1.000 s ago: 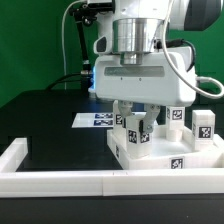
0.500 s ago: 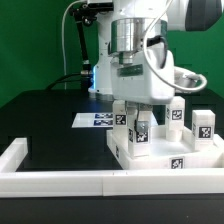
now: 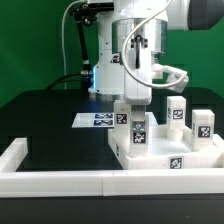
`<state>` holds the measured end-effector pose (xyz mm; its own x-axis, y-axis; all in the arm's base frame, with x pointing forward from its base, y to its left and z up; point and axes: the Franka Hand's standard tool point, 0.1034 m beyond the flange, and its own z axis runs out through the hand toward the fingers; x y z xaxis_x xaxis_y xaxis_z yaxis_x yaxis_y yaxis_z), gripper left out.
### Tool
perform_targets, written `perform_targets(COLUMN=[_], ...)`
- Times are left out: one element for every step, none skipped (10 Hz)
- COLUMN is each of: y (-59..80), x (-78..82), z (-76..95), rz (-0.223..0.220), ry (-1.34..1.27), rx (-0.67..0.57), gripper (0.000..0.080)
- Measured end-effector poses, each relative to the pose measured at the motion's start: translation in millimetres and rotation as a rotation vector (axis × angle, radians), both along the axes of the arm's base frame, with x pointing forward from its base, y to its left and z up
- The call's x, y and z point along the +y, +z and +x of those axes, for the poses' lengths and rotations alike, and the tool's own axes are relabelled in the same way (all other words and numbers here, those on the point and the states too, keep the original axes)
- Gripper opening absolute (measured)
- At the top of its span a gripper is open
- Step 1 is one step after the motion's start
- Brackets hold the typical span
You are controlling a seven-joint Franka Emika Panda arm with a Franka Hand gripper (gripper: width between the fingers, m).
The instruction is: Assemble square table
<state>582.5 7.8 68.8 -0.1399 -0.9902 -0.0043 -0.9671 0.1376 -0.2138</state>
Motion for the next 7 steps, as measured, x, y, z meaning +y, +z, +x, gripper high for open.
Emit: perform_targets(y=[-0.2, -0.2, 0.1, 0.4, 0.5, 0.6, 0.6], x=[0.2, 0.1, 2.1, 2.1, 2.4, 2.3, 2.2], z=[-0.1, 0.0, 0.6, 1.2, 1.5, 1.7, 1.7], rz=[-0.004, -0.018, -0.015, -0.033, -0.063, -0.082, -0.092], ry=[0.02, 0.091, 0.118, 0.195, 0.332, 0.412, 0.458], rx=[0.001, 0.006, 0.016, 0.015, 0.016, 0.015, 0.017], gripper=[0.0458, 0.0609, 0.0637, 0.0637, 0.0648, 0.0648, 0.0648])
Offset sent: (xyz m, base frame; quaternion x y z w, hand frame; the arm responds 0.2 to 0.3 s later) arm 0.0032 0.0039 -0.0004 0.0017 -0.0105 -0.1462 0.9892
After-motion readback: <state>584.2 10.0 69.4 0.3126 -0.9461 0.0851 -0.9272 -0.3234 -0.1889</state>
